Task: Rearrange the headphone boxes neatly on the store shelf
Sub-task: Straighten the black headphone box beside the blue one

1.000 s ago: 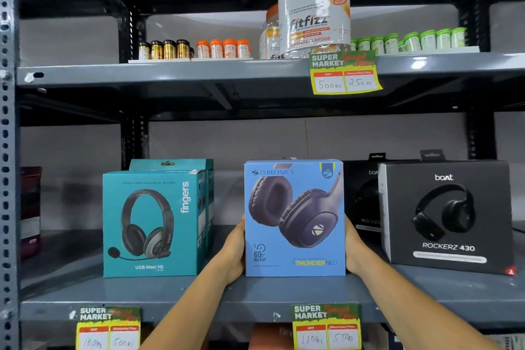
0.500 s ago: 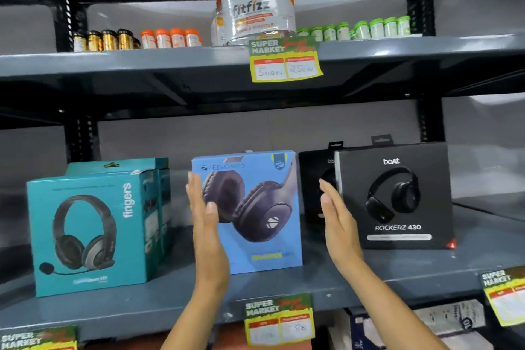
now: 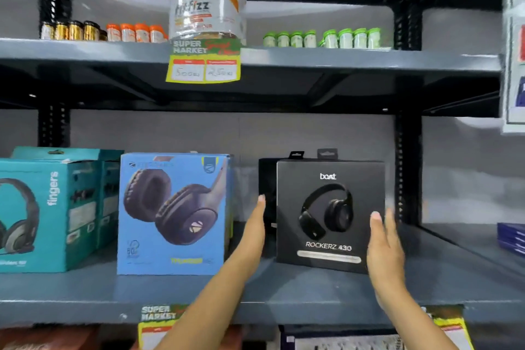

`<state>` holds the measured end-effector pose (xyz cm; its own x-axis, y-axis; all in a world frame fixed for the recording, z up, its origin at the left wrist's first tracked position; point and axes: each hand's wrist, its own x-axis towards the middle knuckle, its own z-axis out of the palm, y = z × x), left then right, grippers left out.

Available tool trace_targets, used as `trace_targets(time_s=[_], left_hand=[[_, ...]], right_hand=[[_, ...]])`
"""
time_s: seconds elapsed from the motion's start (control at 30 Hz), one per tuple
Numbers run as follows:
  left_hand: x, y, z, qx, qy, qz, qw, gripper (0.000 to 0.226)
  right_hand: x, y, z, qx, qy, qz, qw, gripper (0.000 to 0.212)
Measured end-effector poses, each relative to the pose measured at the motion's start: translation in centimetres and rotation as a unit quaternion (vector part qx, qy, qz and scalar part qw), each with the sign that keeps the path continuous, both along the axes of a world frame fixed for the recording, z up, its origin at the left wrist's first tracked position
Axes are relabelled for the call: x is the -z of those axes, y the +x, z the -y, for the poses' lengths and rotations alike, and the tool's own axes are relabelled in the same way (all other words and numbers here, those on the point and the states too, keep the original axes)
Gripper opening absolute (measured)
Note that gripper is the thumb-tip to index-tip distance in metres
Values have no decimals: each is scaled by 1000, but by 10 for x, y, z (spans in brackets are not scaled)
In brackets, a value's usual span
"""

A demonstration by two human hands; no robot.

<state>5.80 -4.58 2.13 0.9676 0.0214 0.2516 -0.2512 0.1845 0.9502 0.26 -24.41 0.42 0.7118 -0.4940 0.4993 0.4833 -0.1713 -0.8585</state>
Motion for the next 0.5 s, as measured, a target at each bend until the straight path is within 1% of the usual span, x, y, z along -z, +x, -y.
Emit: trace_targets(time_s=[0.1,0.2,0.23,0.3,0.33,0.4,0.43,0.5], left_hand=[[-8,26,0,8,-73,-50,996,57],[-15,45,-4,-15,-94,-85,992,56],[-15,50,-7,-19,-106,-88,990,55],[-14,62,-9,-12,-118,-98,988,60],[-10,68,-8,-15,-127,-108,986,63],[-4,78,-5,-28,-139,-133,981,62],[0,86,-4,-37,-145,-143,978,62],[5,97,-3,-43,-149,-160,975,64]], right_hand=[[4,2,-4,-10,-8,4,1000,46],[4,11,-3,-51,21,14,998,30],[1,18,0,-54,33,4,998,27],[-5,37,5,-58,62,-58,995,25],[-8,49,7,-75,86,-107,988,31],[-11,66,9,-144,161,-204,955,51],[-13,69,10,-168,184,-236,939,58],[-14,73,12,-194,191,-253,928,64]])
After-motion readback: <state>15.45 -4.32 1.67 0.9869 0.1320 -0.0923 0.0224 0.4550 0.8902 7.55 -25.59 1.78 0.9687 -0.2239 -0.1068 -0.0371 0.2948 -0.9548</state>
